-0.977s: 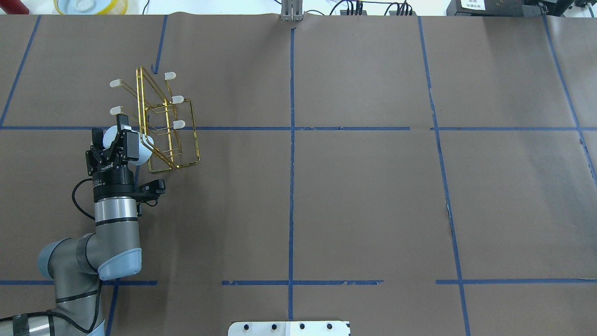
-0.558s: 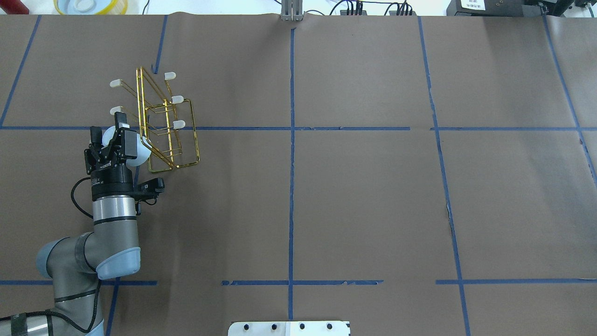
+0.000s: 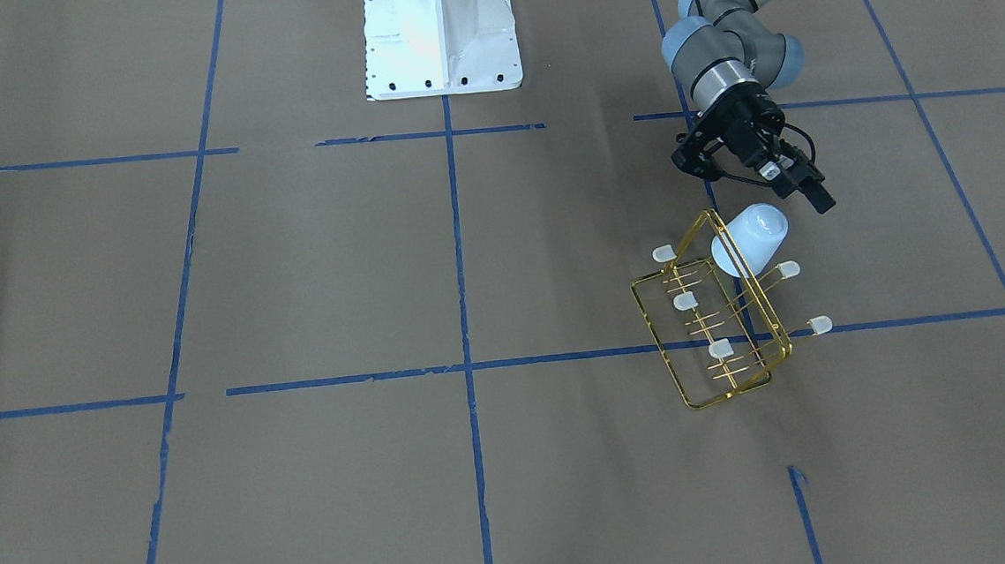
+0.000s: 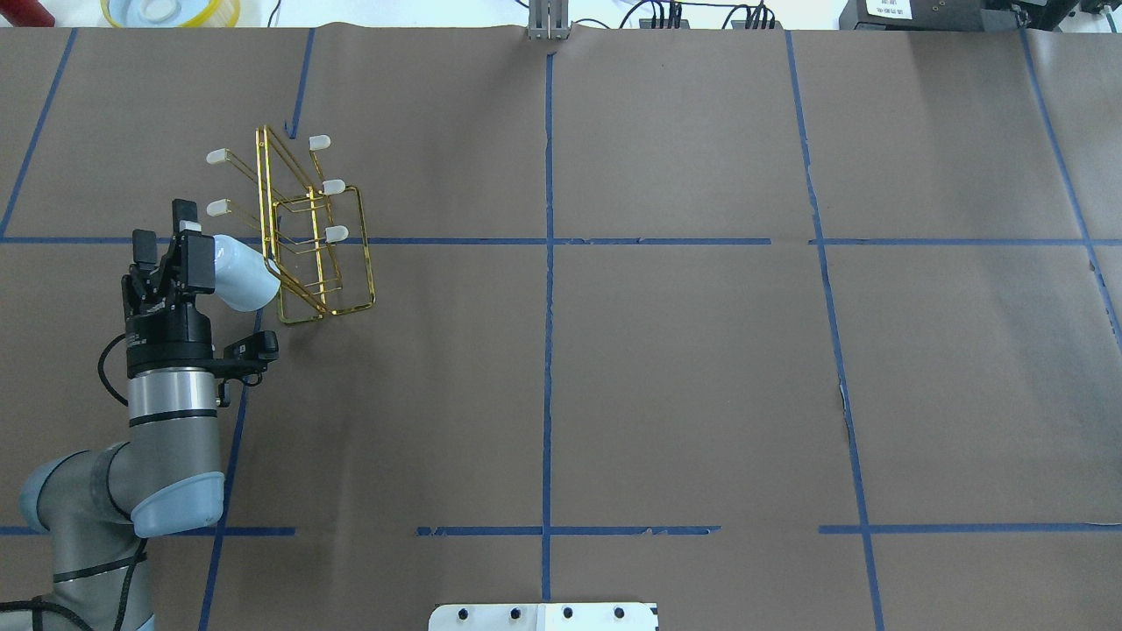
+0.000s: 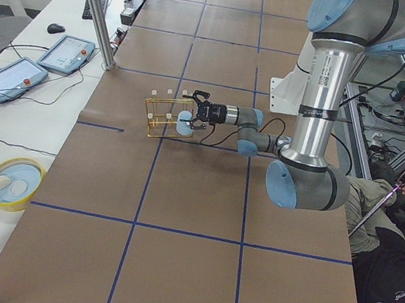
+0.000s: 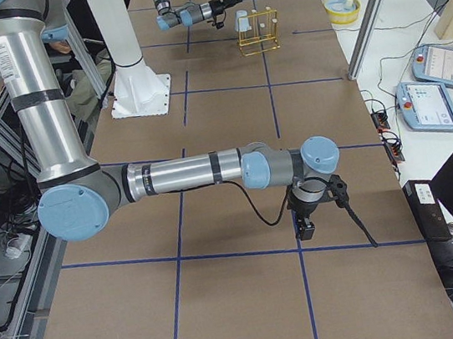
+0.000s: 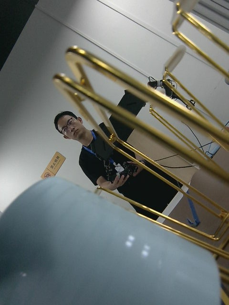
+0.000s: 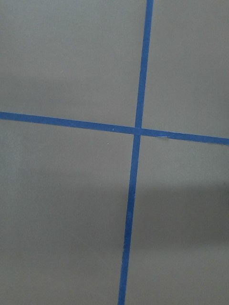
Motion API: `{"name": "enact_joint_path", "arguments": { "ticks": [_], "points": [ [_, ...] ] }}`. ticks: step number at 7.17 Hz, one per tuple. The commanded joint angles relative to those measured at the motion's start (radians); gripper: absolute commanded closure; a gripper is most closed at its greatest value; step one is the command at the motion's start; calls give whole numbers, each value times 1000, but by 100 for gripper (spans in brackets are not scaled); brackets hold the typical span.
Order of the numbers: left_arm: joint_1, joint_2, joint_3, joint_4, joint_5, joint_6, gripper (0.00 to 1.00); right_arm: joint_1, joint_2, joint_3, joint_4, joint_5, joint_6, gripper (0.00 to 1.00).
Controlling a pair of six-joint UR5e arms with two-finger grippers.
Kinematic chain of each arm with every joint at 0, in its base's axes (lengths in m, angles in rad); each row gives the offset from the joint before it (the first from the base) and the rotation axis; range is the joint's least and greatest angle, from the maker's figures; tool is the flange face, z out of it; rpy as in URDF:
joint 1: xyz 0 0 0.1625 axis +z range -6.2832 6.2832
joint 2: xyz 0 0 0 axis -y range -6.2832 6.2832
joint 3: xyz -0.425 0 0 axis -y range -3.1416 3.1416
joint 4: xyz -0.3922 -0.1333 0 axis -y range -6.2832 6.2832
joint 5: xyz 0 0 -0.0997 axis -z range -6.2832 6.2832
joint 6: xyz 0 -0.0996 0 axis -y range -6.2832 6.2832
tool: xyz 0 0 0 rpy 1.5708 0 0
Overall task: Hang cup on cup holder
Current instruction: 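Open the left gripper and release the cup on the peg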
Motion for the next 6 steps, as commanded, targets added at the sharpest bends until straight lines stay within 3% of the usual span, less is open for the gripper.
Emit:
{"name": "enact_joint_path", "arguments": {
  "ticks": [1,4,6],
  "points": [
    [1,86,-75,-35,1,0,0,0,0,0,0,0,0,0],
    [1,164,-147,-185,-3,-32,0,0,0,0,0,0,0,0],
    [1,167,-158,-236,-63,-199,0,0,0,0,0,0,0,0]
  ]
}}
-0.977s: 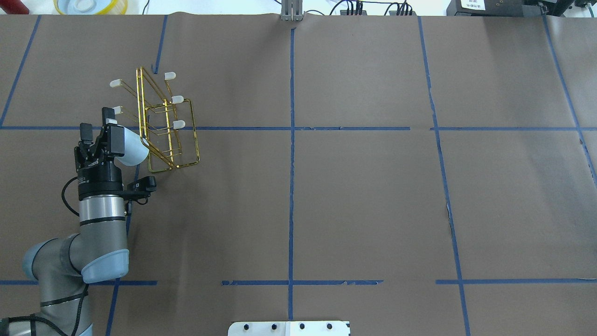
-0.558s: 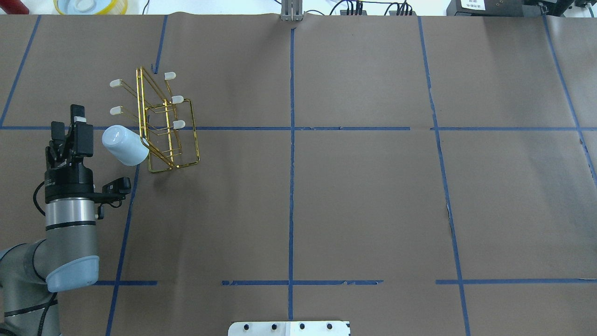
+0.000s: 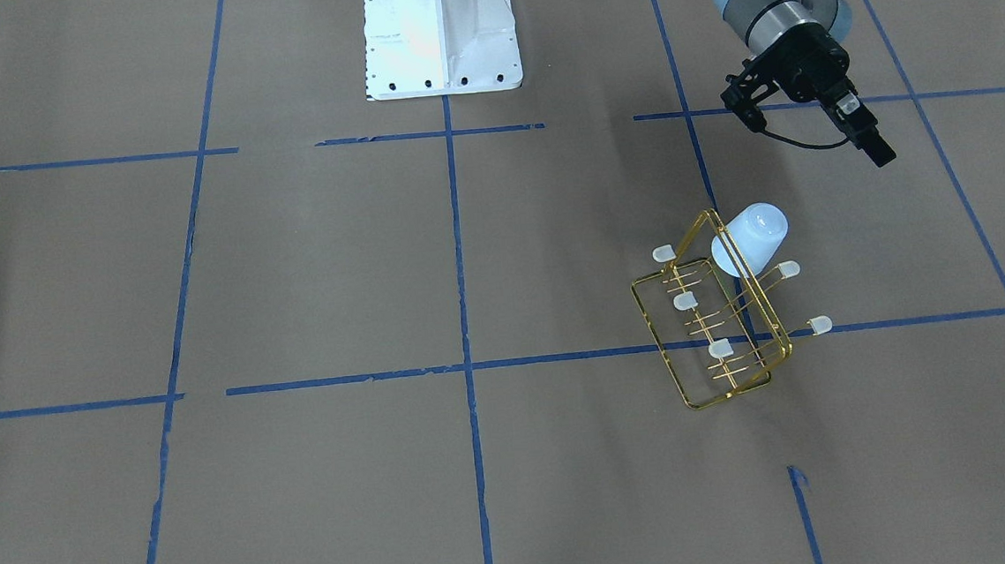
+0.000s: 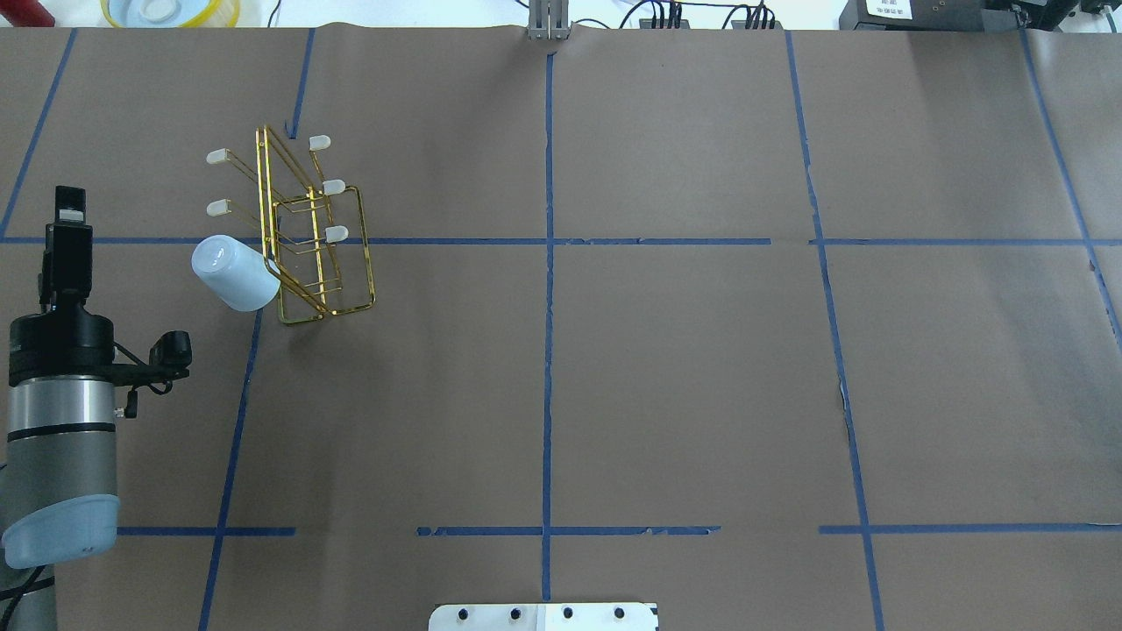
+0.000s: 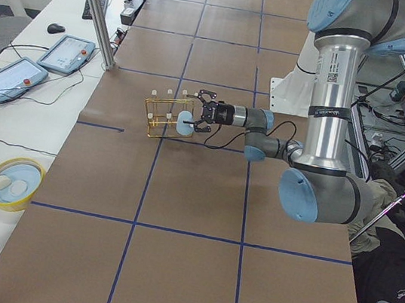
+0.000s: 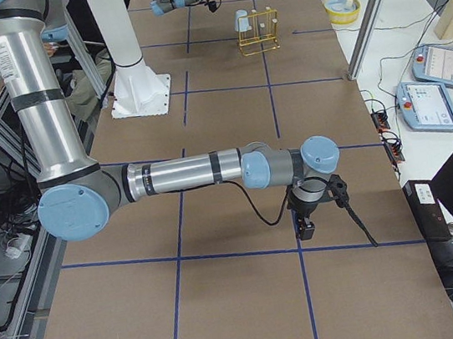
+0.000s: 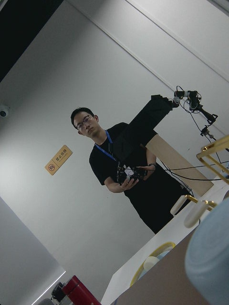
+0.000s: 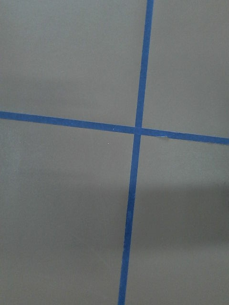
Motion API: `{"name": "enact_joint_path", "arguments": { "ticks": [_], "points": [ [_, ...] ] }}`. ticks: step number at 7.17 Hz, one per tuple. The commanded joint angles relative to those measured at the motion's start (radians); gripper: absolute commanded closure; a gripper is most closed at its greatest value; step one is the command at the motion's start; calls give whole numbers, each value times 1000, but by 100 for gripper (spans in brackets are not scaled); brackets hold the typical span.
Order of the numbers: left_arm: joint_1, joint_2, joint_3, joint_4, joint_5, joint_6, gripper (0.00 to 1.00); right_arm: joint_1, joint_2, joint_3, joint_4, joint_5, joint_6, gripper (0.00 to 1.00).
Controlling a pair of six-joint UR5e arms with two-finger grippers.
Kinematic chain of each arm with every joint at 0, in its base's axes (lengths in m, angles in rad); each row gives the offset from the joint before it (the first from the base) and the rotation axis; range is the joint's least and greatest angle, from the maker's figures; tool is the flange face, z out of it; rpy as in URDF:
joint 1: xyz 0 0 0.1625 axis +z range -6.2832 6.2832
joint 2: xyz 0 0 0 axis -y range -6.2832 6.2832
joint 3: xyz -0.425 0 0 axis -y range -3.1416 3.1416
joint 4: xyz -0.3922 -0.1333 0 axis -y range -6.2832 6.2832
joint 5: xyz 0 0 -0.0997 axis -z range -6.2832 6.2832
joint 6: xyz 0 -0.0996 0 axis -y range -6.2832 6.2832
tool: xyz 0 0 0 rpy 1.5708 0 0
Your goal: Hang cup on cup holder
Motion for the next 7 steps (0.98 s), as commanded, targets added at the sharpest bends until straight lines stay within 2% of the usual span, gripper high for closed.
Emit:
{"name": "enact_joint_path", "arguments": {
  "ticks": [1,2,4,5,7],
  "points": [
    [0,6,-8,-41,-49,-228,0,0,-1,0,0,0,0,0],
    [0,6,-12,-53,-83,-379,0,0,-1,0,0,0,0,0],
    [0,7,-11,-151,-228,-689,0,0,1,0,0,0,0,0],
    [0,13,-13,-160,-285,-914,0,0,-1,0,0,0,0,0],
    [0,15,-32,-190,-374,-1229,0,0,-1,0,0,0,0,0]
  ]
}}
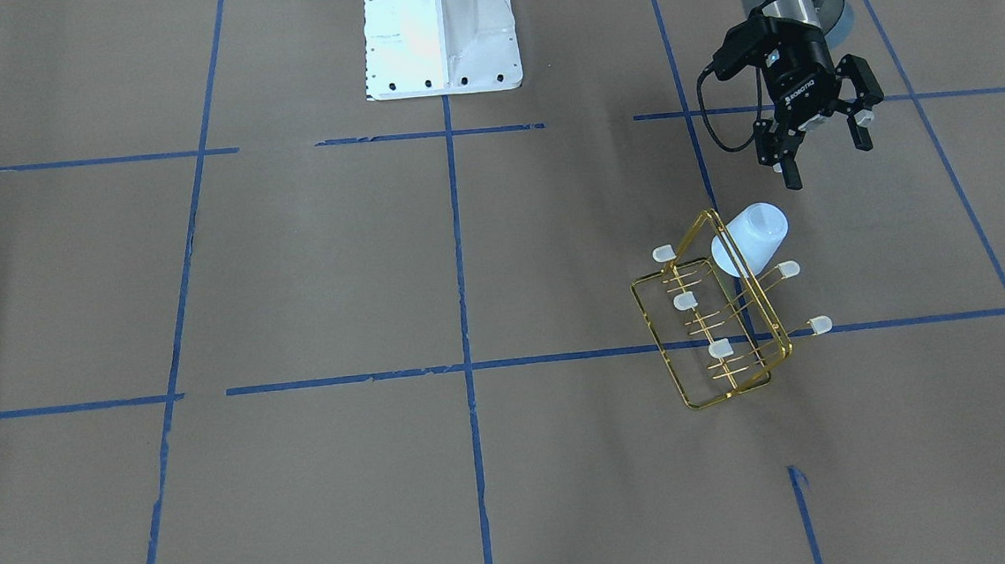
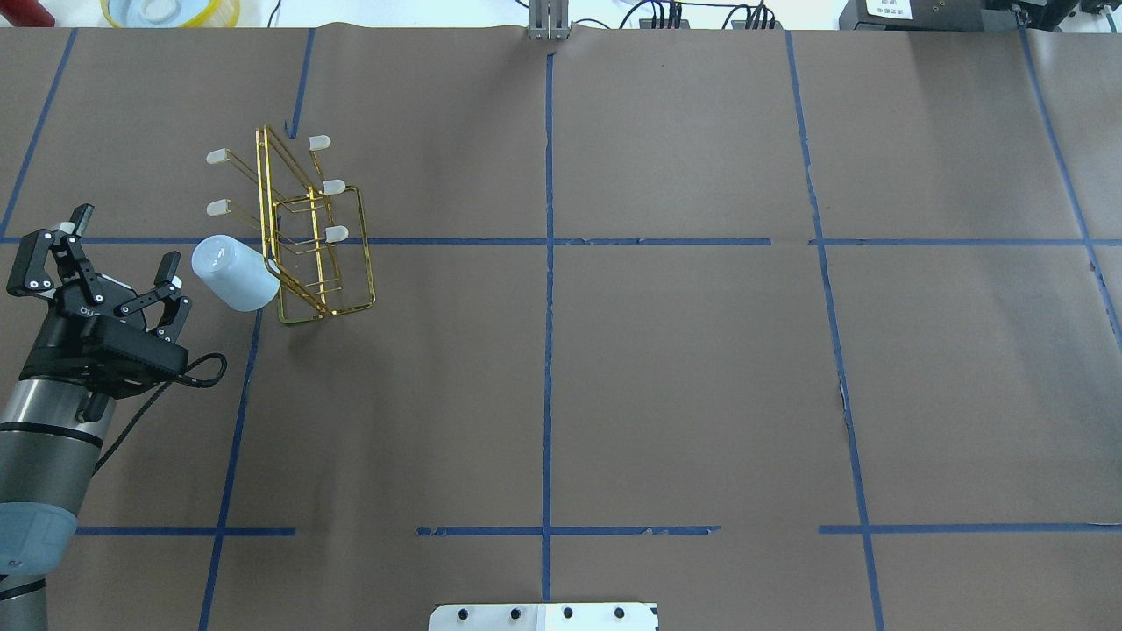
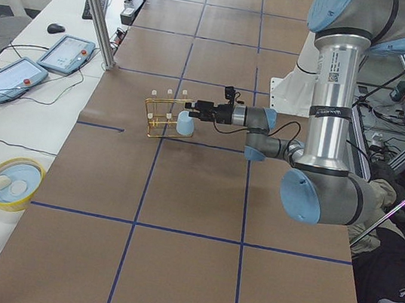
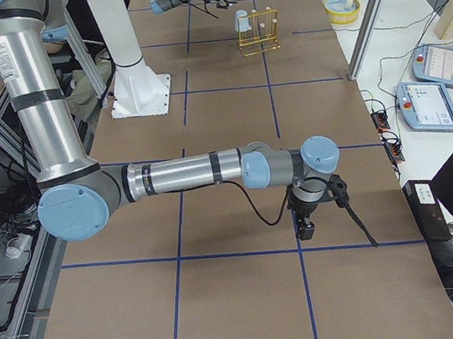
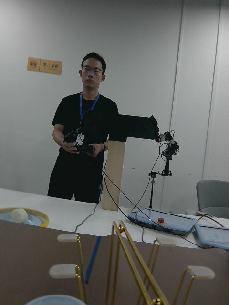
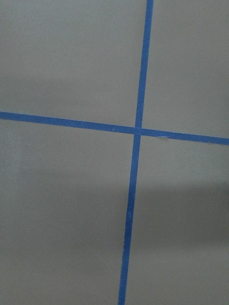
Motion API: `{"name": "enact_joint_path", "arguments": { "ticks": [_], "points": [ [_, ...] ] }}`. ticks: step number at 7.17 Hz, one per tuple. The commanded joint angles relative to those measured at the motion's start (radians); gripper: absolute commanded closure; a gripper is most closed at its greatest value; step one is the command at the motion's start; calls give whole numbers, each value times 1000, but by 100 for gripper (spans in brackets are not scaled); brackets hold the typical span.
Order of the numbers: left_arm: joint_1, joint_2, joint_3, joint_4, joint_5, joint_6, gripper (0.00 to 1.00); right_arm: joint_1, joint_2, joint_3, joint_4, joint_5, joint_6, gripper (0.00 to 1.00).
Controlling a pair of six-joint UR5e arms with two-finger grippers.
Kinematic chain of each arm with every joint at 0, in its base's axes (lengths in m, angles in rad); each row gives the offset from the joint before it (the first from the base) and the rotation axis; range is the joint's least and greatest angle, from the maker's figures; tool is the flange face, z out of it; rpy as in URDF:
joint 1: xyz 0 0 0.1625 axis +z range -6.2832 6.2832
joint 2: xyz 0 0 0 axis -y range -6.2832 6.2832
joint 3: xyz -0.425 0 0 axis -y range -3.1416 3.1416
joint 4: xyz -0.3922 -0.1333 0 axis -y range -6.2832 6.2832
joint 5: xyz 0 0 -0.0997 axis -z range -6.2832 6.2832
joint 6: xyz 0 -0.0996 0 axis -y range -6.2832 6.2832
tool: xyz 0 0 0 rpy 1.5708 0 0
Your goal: Hang cup on cup holder
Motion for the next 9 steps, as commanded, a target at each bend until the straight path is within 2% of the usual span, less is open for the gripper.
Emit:
{"name": "enact_joint_path", "arguments": {
  "ticks": [1,3,4,6,7,9],
  "points": [
    [0,0,-15,-45,-82,-345,0,0,0,0,0,0,0,0],
    [-2,0,-33,-94,-234,-674,0,0,0,0,0,0,0,0],
    [-29,-3,-53,-96,-386,-825,0,0,0,0,0,0,0,0],
    [-150,-12,-78,-87,-665,-883,0,0,1,0,0,0,0,0],
    [-244,-18,-86,-74,-847,-875,0,-1,0,0,0,0,0,0],
    [-447,-18,-84,31,-1124,-865,0,0,0,0,0,0,0,0]
  ]
}}
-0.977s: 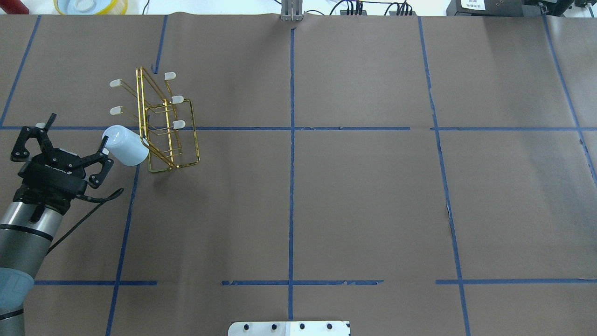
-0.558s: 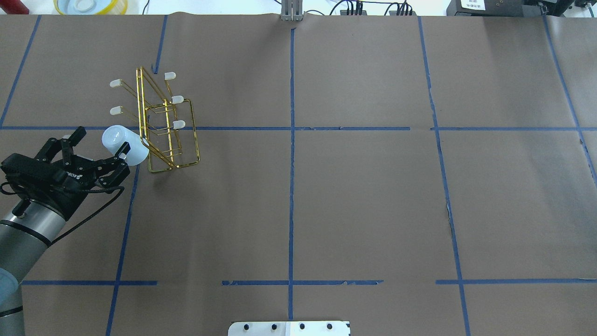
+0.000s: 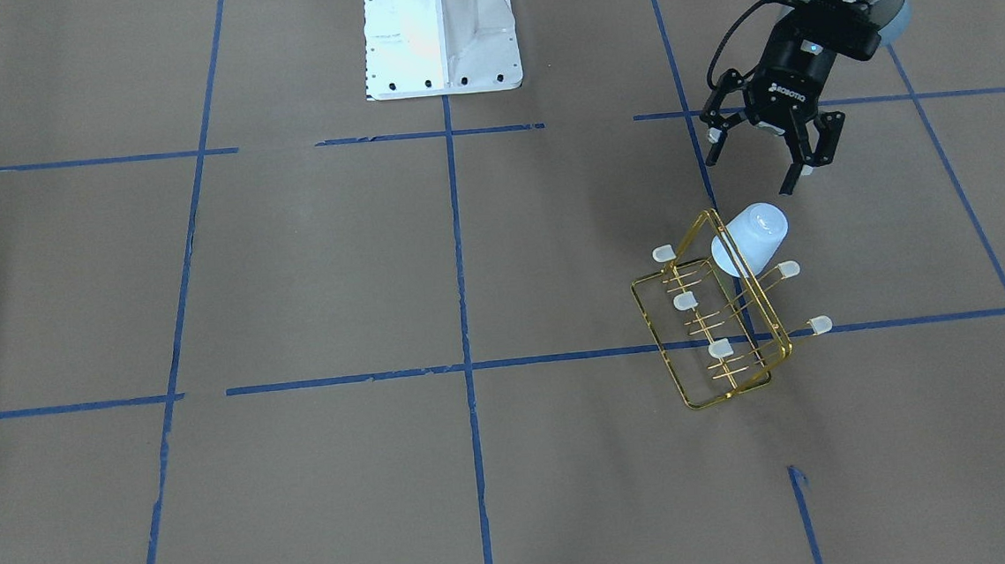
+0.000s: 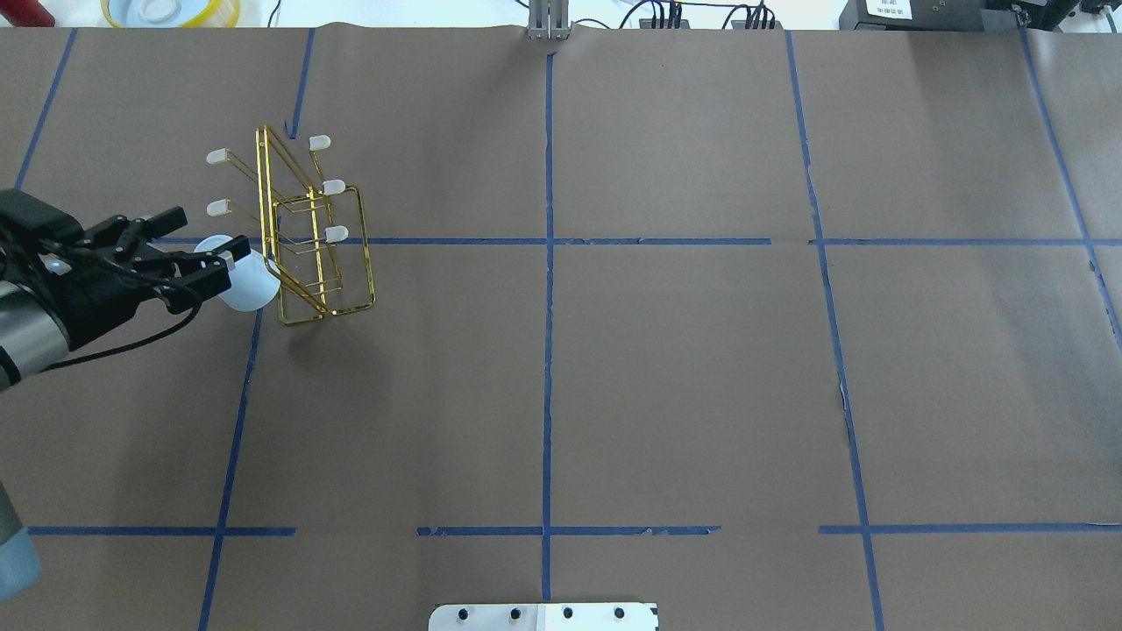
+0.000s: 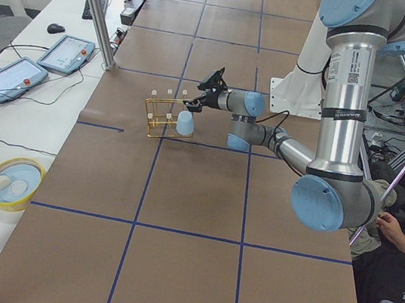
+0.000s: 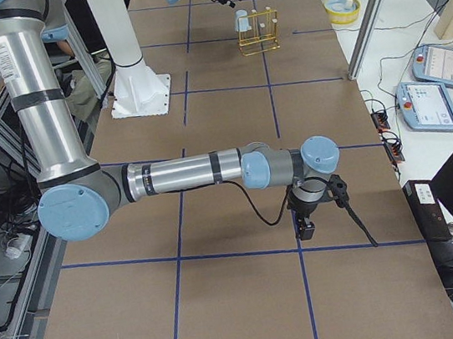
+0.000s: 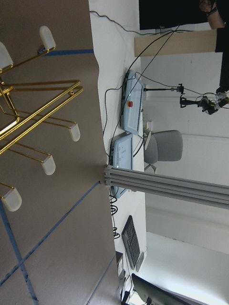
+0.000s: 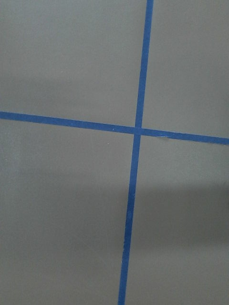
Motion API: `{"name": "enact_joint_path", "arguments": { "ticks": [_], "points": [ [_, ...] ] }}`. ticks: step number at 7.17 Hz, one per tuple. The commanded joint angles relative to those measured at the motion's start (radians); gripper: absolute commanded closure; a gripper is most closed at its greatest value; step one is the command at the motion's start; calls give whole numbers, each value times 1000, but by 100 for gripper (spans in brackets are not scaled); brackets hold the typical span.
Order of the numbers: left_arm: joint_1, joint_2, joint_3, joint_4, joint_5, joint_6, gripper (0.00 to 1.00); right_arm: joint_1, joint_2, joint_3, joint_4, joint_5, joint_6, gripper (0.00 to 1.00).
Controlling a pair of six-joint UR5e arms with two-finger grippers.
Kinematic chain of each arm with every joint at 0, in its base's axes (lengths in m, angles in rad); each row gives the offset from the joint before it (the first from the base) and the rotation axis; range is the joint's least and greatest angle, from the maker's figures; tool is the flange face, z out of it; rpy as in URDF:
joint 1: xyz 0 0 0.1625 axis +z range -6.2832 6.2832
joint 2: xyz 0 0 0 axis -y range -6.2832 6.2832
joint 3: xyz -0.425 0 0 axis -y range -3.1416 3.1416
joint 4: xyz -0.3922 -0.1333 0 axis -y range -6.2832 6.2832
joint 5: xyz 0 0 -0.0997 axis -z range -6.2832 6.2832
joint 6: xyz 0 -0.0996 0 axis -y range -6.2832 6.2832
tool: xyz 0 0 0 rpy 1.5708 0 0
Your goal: Hang cup on cup holder
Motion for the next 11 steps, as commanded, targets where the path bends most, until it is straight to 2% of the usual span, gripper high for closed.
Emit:
{"name": "enact_joint_path", "arguments": {
  "ticks": [1,3,4,6,9,10,11],
  "points": [
    [-199,0,13,106,-299,60,0,0,0,0,0,0,0,0],
    [-382,1,77,222,-558,195,0,0,0,0,0,0,0,0],
    [-468,0,114,306,-668,197,0,0,0,0,0,0,0,0],
    [-574,0,167,391,-774,198,0,0,0,0,0,0,0,0],
    [-749,-3,296,570,-1019,198,0,0,0,0,0,0,0,0],
    [-792,0,334,589,-1088,257,0,0,0,0,0,0,0,0],
    [-824,0,355,673,-1092,407,0,0,0,0,0,0,0,0]
  ]
}}
